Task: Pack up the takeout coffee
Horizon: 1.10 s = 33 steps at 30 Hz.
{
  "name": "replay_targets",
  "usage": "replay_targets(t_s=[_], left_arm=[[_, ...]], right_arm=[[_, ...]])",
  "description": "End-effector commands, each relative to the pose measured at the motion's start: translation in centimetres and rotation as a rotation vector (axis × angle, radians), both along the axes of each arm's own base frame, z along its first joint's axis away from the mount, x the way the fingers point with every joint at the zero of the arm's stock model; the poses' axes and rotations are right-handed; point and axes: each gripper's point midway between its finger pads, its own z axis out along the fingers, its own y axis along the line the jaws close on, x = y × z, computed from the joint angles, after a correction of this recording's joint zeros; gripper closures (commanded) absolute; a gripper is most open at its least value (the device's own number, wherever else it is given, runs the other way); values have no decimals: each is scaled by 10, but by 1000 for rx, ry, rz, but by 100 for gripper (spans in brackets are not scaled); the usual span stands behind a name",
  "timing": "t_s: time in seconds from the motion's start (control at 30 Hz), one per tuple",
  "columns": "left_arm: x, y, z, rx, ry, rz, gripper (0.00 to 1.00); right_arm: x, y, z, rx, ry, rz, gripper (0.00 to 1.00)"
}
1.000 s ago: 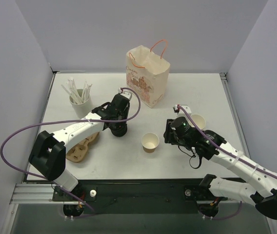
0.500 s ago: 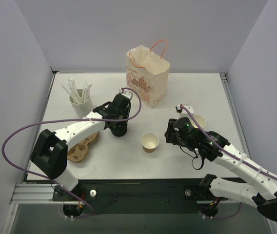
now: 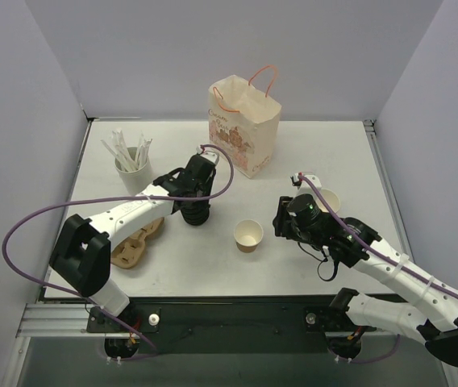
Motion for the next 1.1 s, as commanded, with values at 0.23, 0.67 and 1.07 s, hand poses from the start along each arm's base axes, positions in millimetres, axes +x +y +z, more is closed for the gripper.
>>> replay_targets(t_s=[0.23,0.67,1.07], left_arm=[[5,-8,49,-71,-84,-21,76],[-8,-19,91,-171,-103,-90,100],[11,44,101,26,-219,127,59]], right_arm=[[1,-4,2,-28,-15,-4,66],[5,21,24,60,-104,124,66],[3,30,35,115,-152,171,65]])
